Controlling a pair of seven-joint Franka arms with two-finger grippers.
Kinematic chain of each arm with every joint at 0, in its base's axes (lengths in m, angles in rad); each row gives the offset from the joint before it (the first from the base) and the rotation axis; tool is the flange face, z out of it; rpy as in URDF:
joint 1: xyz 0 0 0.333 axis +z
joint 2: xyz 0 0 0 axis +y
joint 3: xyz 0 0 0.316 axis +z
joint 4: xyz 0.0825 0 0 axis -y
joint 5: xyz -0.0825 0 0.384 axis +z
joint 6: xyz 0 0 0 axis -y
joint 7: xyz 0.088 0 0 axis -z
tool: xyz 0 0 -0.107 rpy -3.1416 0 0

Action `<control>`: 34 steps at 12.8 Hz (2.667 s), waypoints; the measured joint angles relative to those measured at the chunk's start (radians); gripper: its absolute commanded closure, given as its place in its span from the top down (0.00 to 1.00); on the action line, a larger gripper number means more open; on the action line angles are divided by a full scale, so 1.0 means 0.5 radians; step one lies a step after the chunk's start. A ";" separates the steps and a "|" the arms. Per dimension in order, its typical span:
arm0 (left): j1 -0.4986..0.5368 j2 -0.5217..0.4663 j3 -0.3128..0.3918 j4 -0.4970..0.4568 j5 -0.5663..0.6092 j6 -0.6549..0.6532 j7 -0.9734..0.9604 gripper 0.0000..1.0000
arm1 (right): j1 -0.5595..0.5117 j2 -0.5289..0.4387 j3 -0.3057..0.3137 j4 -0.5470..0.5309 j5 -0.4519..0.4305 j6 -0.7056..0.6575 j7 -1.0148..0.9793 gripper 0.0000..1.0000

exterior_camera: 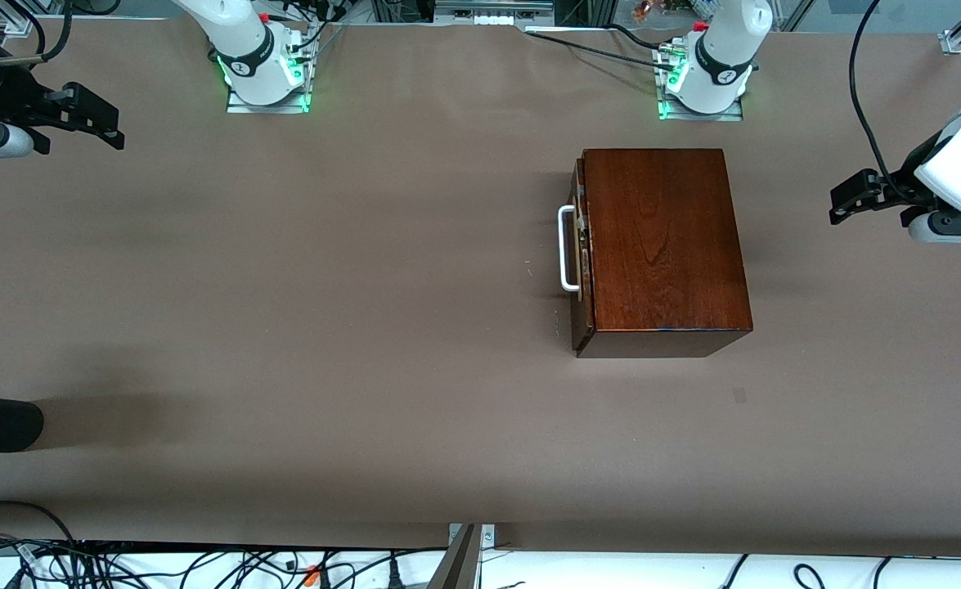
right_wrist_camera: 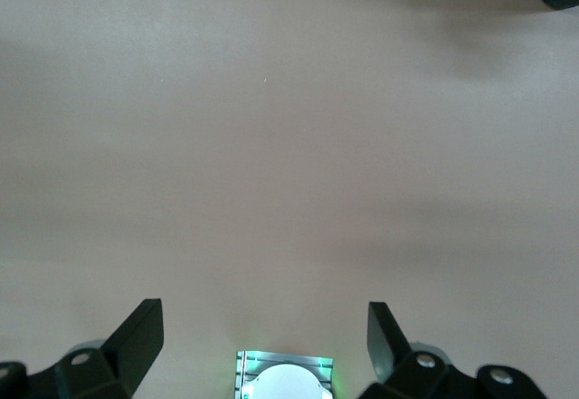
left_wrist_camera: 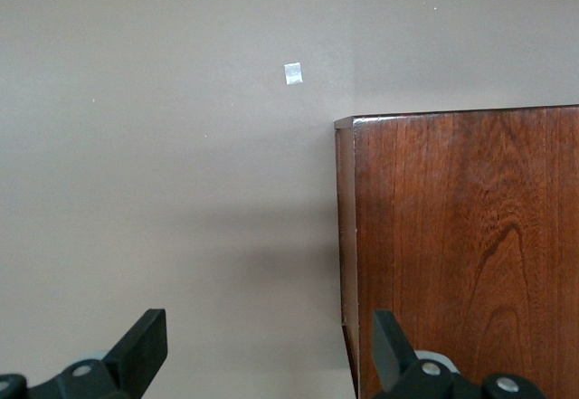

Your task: Open drawer, take yellow block, close drawer

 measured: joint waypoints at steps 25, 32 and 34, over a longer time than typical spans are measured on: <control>-0.031 0.076 -0.685 0.059 -0.115 -0.134 -0.466 1.00 | 0.000 0.000 0.024 0.019 0.000 0.001 0.000 1.00; -0.486 0.717 -0.816 0.296 0.148 0.229 -1.108 1.00 | 0.000 -0.001 0.012 0.030 0.000 0.001 0.000 1.00; -0.601 0.822 -0.818 0.313 0.305 0.258 -1.237 1.00 | 0.000 -0.001 0.011 0.034 0.000 0.001 0.000 1.00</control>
